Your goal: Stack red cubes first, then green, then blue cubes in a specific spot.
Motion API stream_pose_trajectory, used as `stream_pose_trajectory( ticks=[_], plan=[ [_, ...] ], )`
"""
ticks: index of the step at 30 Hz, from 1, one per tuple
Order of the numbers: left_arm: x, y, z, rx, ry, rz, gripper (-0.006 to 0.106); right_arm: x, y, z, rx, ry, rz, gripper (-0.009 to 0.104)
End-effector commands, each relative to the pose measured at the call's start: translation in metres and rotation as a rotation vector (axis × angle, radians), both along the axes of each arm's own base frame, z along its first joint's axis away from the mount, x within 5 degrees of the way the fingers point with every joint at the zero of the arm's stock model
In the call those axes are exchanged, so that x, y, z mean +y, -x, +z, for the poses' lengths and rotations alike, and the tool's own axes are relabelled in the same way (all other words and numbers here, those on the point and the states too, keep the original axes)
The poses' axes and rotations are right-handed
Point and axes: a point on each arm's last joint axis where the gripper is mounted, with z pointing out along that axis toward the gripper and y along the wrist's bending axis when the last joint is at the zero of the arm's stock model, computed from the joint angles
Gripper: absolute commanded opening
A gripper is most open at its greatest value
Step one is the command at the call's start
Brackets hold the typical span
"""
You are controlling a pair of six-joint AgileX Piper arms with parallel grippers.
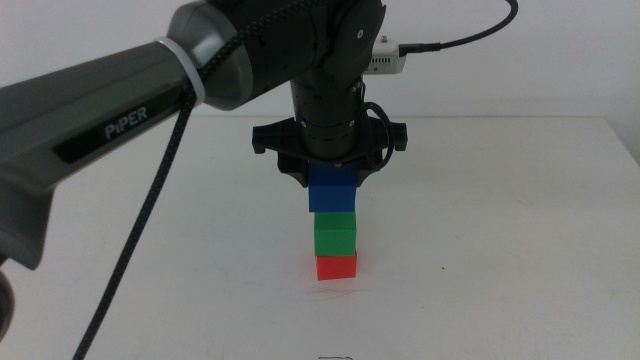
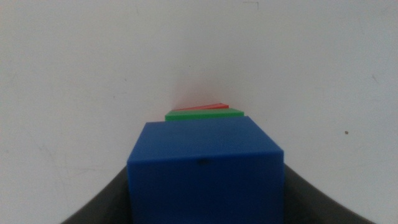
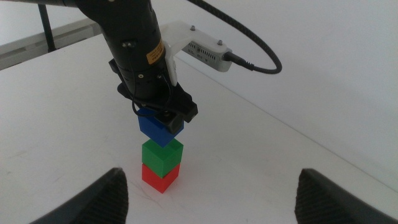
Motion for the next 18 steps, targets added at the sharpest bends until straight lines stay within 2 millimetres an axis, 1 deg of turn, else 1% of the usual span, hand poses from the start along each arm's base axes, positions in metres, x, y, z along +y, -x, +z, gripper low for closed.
stream_pose_trajectory(
  ticks=[1,18],
  plan=[
    [0.007,0.008,0.029,-0.050,0.031,0.012,-0.002,-0.001,-0.001,0.012,-0.080,-0.034,-0.014,0.074],
    [-0.005,-0.002,-0.002,0.014,0.000,-0.004,-0.002,-0.001,-0.001,0.012,-0.080,-0.034,-0.014,0.074]
  ],
)
